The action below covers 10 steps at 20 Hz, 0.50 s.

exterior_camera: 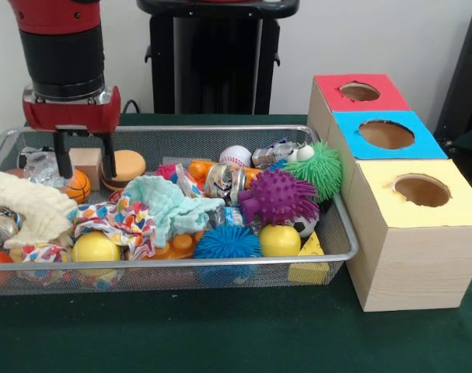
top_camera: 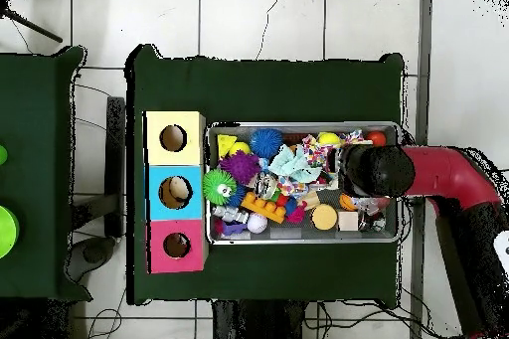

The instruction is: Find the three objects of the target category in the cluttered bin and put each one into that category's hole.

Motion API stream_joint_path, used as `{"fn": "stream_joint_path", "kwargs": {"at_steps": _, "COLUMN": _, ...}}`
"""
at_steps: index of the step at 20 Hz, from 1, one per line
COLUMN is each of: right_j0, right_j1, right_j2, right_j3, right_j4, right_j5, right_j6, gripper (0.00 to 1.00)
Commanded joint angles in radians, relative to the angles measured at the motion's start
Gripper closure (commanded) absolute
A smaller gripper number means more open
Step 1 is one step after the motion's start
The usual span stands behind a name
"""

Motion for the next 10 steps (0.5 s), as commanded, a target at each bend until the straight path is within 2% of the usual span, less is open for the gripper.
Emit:
{"fn": "stream_joint_path", "kwargs": {"at_steps": 1, "right_j0": 0.061, "right_j1": 0.025, "right_j2": 0.073, "right_j3": -0.155, "right_j4": -0.056, "right_j5": 0.148, "right_j6": -0.398, "gripper": 0.0}}
{"fn": "stream_joint_path", "kwargs": {"at_steps": 6, "right_j0": 0.096, "right_j1": 0.066, "right_j2": 0.071, "right_j3": -0.213, "right_j4": -0.064, "right_j5": 0.142, "right_j6": -0.412, "gripper": 0.0}}
{"fn": "stream_joint_path", "kwargs": {"at_steps": 10, "right_j0": 0.119, "right_j1": 0.082, "right_j2": 0.049, "right_j3": -0.201, "right_j4": -0.097, "right_j5": 0.069, "right_j6": -0.378, "gripper": 0.0}}
